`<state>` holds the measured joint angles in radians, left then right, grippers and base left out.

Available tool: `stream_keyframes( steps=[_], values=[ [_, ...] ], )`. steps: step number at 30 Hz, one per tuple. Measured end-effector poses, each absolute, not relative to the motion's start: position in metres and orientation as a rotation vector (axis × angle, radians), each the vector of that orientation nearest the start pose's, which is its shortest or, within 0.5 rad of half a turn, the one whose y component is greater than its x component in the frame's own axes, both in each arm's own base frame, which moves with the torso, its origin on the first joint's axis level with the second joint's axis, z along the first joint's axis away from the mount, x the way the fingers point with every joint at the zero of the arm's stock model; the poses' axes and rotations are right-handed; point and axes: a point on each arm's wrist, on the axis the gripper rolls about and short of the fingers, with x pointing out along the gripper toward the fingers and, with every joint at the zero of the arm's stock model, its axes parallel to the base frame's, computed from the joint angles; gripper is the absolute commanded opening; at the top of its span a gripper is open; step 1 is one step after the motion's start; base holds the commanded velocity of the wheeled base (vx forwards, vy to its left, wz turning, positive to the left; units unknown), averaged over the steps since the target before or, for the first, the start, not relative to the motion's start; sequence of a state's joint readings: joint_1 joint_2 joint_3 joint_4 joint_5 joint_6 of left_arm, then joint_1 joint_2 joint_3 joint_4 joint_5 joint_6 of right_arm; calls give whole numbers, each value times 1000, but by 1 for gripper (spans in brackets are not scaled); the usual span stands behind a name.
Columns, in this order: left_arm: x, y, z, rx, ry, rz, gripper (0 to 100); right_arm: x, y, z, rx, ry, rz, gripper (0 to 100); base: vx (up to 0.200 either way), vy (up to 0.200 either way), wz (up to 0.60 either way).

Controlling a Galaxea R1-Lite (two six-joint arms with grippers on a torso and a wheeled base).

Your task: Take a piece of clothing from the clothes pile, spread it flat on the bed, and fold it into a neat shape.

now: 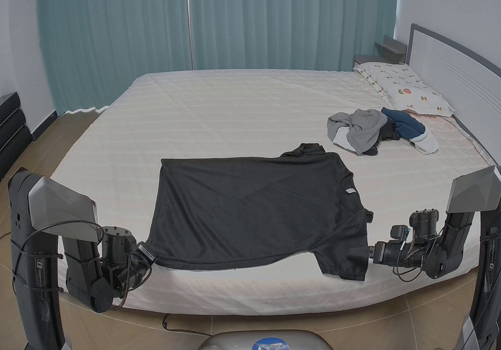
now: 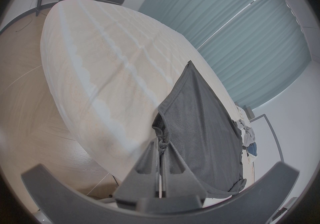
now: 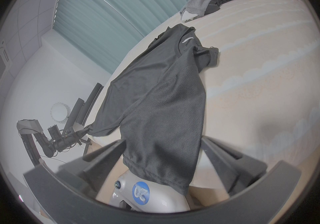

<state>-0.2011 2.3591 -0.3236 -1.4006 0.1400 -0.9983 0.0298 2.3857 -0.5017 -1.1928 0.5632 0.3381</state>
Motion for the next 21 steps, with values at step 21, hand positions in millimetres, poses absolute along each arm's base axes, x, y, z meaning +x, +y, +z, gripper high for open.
stream_keyframes(
  steps=[21],
  values=[
    [277,-53,-39,-830,598,254,0,292,10,-41,482,777,366,0,0,0,0]
  ],
)
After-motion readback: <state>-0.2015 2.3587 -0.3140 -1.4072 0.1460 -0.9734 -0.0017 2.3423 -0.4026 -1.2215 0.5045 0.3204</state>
